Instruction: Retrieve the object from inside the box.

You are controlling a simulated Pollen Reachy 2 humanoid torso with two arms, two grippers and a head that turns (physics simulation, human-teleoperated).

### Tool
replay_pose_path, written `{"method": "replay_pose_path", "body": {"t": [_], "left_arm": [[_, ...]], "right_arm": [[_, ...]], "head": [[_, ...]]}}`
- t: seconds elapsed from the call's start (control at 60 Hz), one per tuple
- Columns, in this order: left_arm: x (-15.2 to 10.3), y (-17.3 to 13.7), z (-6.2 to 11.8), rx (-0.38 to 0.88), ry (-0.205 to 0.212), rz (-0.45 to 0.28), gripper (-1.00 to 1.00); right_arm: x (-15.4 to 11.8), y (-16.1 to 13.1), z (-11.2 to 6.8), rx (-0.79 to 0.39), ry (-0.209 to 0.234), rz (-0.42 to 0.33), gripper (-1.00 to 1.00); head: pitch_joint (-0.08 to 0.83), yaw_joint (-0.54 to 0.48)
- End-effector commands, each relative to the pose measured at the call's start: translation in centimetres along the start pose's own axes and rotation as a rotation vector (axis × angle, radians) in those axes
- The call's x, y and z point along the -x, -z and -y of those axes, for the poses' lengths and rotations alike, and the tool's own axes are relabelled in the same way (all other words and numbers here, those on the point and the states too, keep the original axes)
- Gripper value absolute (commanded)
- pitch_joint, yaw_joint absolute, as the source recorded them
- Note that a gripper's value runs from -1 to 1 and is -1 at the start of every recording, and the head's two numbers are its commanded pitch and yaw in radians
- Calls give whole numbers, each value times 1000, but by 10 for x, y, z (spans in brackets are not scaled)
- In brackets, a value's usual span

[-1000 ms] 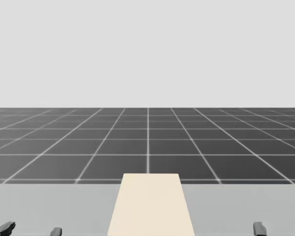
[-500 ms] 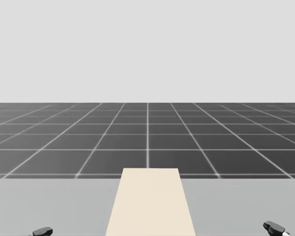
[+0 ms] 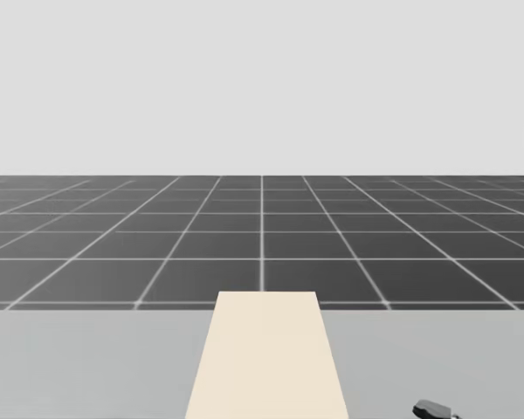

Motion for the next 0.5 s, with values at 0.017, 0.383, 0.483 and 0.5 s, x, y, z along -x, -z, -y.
{"method": "replay_pose_path", "body": {"t": [0.017, 0.383, 0.483, 0.5], "left_arm": [[-2, 11, 5, 88, 1, 4, -1000], [8, 70, 19, 273, -68, 28, -1000], [15, 83, 20, 307, -84, 26, -1000], [17, 86, 20, 315, -82, 23, -1000]], "right_arm": [[2, -1, -4, -59, -2, 11, -1000], [4, 0, -7, -86, -35, 12, -1000], [3, 0, -8, -91, -41, 17, -1000], [2, 0, -8, -93, -45, 18, -1000]], "head": [[62, 1], [76, 10], [78, 8], [78, 8]]}}
